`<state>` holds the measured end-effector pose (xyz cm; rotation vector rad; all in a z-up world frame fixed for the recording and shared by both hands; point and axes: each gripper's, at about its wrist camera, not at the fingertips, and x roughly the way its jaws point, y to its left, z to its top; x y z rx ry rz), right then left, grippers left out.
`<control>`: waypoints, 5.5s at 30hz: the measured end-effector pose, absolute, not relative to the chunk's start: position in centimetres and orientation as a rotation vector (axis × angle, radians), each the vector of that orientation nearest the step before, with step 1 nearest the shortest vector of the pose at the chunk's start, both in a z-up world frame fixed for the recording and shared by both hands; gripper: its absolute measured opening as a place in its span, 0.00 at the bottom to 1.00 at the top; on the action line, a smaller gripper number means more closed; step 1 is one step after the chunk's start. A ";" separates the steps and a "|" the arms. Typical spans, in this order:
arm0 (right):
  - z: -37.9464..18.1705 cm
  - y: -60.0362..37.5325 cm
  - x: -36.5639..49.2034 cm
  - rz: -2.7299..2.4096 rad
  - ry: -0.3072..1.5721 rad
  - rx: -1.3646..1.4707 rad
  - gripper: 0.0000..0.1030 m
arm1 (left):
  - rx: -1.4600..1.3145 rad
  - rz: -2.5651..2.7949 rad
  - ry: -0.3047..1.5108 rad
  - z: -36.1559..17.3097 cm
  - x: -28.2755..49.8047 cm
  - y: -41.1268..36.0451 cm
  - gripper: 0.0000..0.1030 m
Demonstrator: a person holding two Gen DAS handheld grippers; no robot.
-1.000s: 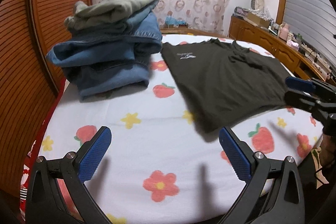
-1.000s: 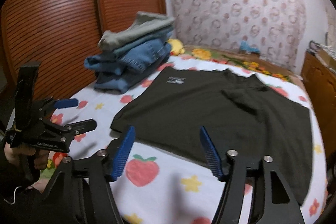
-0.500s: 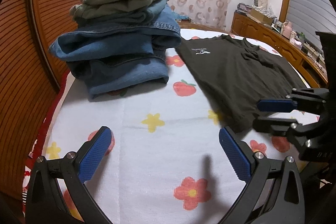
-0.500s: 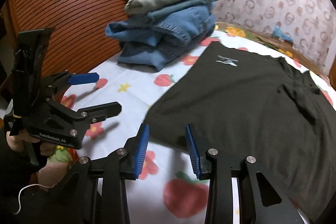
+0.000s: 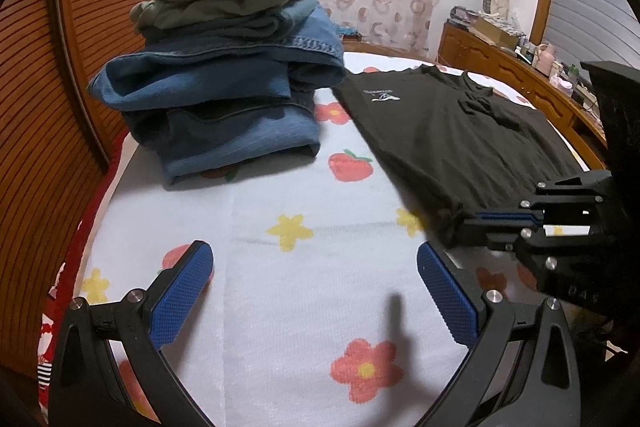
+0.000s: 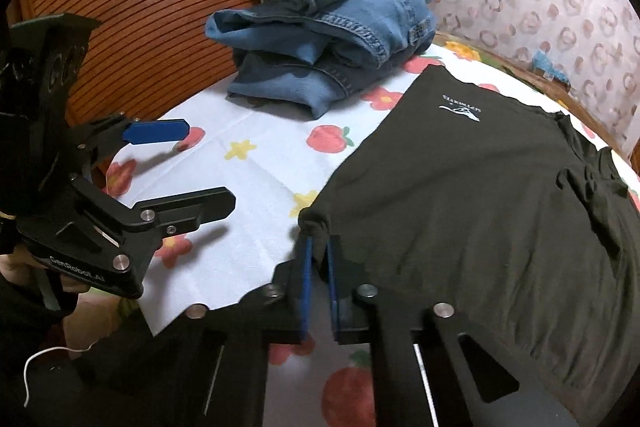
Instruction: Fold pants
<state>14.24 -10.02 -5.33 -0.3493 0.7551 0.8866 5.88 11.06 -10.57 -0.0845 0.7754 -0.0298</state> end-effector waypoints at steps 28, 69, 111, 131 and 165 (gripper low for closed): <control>0.7 -28.7 12.7 0.566 0.591 -0.081 0.04 | 0.043 -0.240 0.724 -6.6 11.5 1.7 0.99; -2.7 -28.7 14.0 0.433 0.758 -0.003 0.04 | 0.173 -0.480 0.895 -10.1 19.6 -4.0 0.34; -2.8 -31.5 13.6 0.384 0.760 0.102 0.04 | 0.330 -0.746 0.630 -1.1 31.3 -15.8 0.08; -1.1 -31.1 9.2 0.284 0.835 0.091 0.04 | 0.308 -0.785 0.659 -2.9 30.9 -16.7 0.13; 0.2 -30.1 16.5 0.296 0.661 -0.066 0.29 | 0.252 -0.583 0.666 -3.6 26.5 -9.5 0.74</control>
